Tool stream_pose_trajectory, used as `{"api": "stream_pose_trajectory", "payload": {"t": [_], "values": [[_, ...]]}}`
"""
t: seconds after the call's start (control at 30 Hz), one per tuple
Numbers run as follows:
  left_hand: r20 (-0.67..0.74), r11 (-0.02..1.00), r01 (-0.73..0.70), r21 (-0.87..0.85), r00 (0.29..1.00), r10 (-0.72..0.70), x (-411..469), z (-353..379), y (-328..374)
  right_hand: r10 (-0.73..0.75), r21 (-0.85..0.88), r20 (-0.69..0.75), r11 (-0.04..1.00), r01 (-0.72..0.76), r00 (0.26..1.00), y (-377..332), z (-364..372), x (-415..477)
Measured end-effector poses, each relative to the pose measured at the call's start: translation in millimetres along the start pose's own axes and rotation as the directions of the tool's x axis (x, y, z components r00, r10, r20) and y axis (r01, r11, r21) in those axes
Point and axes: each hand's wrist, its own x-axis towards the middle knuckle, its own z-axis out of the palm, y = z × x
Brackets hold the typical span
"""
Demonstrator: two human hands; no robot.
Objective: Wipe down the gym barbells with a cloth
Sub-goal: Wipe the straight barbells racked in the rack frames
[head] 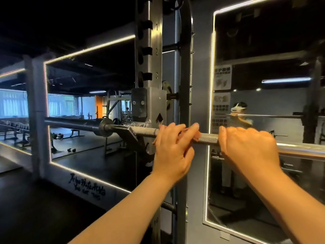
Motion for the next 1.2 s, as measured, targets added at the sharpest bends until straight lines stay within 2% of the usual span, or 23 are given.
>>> {"api": "stream_pose_trajectory", "payload": {"t": [0.03,0.1,0.17,0.23,0.27,0.3,0.37,0.47,0.53,0.6,0.63,0.7,0.77,0.83,0.87,0.97,1.03,1.1,1.13,1.2], "values": [[0.036,0.998,-0.049,0.046,0.998,0.047,-2.8,-4.6,-12.5,-0.012,-0.010,0.019,1.000,0.012,1.000,-0.6,-1.6,-0.8],[0.022,0.998,0.021,0.058,1.000,-0.022,-3.0,-13.4,-36.8,-0.060,-0.039,0.065,0.997,0.063,0.996,-1.0,-5.9,-2.1],[-0.072,0.964,0.262,-0.033,0.962,-0.264,3.8,-19.1,-53.0,-0.103,-0.070,0.086,0.992,0.109,0.991,-3.6,-12.5,-4.2],[-0.142,0.862,0.469,-0.191,0.856,-0.497,14.0,-16.9,-53.7,-0.076,-0.096,0.086,0.992,0.084,0.993,-7.5,-14.7,-4.6],[-0.160,0.828,0.511,-0.230,0.820,-0.550,17.9,-12.6,-48.0,-0.057,-0.114,0.083,0.991,0.066,0.995,-8.4,-13.9,-4.0],[-0.173,0.825,0.520,-0.221,0.812,-0.558,20.6,-7.1,-39.1,-0.036,-0.128,0.072,0.991,0.045,0.997,-9.7,-12.5,-3.0],[-0.160,0.879,0.440,-0.186,0.869,-0.468,21.9,3.2,-12.3,-0.020,-0.148,0.029,0.989,0.024,0.999,-11.6,-9.2,-2.2],[-0.102,0.977,0.169,-0.126,0.978,-0.182,16.1,12.9,16.9,-0.011,-0.188,0.055,0.982,0.021,0.998,-13.0,-10.4,-3.0],[-0.062,0.996,0.040,-0.084,0.997,-0.046,18.3,10.0,5.9,-0.002,-0.170,0.062,0.985,0.012,0.998,-12.5,-12.5,-1.8],[-0.055,0.998,-0.031,-0.061,0.998,0.028,17.9,3.2,-18.8,-0.016,-0.136,0.092,0.990,0.028,0.996,-11.2,-14.0,-1.0],[-0.095,0.998,-0.025,-0.064,0.995,0.019,16.7,1.4,-31.6,-0.014,-0.111,0.109,0.993,0.026,0.994,-11.2,-14.5,-0.6],[-0.243,0.984,0.094,-0.149,0.961,-0.129,14.2,1.0,-44.7,-0.014,-0.104,0.098,0.994,0.024,0.995,-12.1,-14.0,-1.2],[-0.348,0.927,0.257,-0.275,0.872,-0.345,17.9,9.1,-32.5,-0.001,-0.103,0.072,0.995,0.009,0.997,-12.7,-10.9,-1.0],[-0.370,0.878,0.332,-0.346,0.811,-0.453,26.6,20.8,-3.2,0.030,-0.095,0.058,0.995,-0.024,0.998,-13.9,-8.5,-0.8],[-0.358,0.891,0.322,-0.321,0.829,-0.429,28.9,25.9,12.1,0.031,-0.097,0.045,0.995,-0.027,0.999,-15.6,-7.7,-0.4],[-0.240,0.969,0.149,-0.196,0.951,-0.195,22.5,39.4,39.4,0.021,-0.100,0.042,0.995,-0.017,0.999,-14.5,-10.3,0.3],[-0.175,0.990,0.046,-0.136,0.982,-0.070,20.0,34.7,28.9,0.010,-0.080,0.079,0.997,-0.003,0.997,-14.4,-13.7,-1.2],[-0.143,0.995,-0.016,-0.102,0.990,0.002,22.9,24.0,11.6,0.003,-0.066,0.052,0.998,0.001,0.999,-14.0,-15.2,-2.3],[-0.148,0.993,-0.001,-0.118,0.989,-0.017,24.9,18.7,6.4,0.012,-0.057,0.030,0.998,-0.010,0.999,-13.0,-14.4,-2.2],[-0.189,0.960,0.149,-0.238,0.962,-0.196,30.3,14.7,2.2,0.032,-0.046,0.052,0.999,-0.029,0.998,-11.9,-13.2,-1.6]]}}
